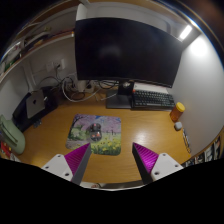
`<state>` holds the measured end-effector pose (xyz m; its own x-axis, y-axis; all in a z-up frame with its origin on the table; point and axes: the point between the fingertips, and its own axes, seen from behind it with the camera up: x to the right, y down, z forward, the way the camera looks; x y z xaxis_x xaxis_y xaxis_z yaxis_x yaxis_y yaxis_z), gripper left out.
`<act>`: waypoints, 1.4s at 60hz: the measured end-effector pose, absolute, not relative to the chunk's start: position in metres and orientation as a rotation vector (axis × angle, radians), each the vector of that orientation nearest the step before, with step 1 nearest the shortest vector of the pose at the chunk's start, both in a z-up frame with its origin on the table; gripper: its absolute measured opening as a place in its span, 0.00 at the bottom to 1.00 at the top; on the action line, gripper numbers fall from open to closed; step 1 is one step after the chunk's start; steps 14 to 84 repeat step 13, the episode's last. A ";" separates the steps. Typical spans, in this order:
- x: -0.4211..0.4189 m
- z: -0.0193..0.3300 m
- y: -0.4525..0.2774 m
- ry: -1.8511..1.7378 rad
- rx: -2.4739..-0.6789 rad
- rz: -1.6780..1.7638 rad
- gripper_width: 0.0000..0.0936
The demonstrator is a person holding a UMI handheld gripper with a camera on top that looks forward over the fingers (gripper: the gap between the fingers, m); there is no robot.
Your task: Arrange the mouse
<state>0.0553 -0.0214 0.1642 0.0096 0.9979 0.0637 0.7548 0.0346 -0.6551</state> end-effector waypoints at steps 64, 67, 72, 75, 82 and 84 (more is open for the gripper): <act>0.066 0.164 -0.014 -1.769 -1.775 0.604 0.91; 0.066 0.164 -0.014 -1.769 -1.775 0.604 0.91; 0.066 0.164 -0.014 -1.769 -1.775 0.604 0.91; 0.066 0.164 -0.014 -1.769 -1.775 0.604 0.91; 0.066 0.164 -0.014 -1.769 -1.775 0.604 0.91; 0.066 0.164 -0.014 -1.769 -1.775 0.604 0.91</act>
